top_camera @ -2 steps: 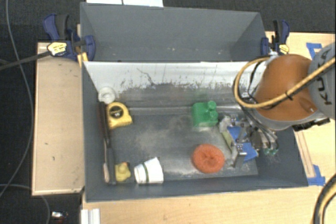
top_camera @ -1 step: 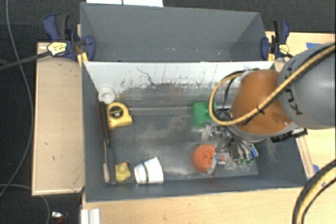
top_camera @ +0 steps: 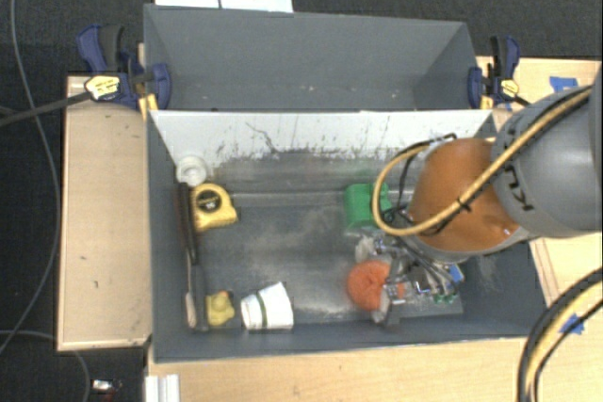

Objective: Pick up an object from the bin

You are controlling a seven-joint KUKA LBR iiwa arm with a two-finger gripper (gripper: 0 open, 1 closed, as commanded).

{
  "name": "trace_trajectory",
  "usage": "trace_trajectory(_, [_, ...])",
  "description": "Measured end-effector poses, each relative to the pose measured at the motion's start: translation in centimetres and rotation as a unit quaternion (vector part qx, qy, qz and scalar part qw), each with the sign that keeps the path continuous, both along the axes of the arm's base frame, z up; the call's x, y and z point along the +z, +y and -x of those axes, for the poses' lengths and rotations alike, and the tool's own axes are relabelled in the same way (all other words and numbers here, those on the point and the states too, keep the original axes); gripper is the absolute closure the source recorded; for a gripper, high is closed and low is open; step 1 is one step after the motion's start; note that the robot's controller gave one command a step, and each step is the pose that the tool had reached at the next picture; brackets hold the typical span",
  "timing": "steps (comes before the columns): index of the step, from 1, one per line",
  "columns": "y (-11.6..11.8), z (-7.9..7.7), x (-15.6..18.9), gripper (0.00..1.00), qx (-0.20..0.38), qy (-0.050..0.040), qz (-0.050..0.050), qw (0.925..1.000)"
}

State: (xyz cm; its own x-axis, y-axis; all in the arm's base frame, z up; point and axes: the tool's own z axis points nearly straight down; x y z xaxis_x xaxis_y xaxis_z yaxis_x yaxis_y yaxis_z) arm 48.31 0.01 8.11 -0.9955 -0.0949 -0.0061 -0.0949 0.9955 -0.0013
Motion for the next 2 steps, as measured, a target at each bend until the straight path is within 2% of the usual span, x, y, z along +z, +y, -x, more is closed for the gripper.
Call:
trace_trajectory(1, [-3.76,0.34,-1.09,1.0,-0.116,0.0008,-0.002,0.9932])
trace_trajectory(2, [-3.76,0.34,-1.06,1.0,-0.116,0.0007,-0.002,0.9933])
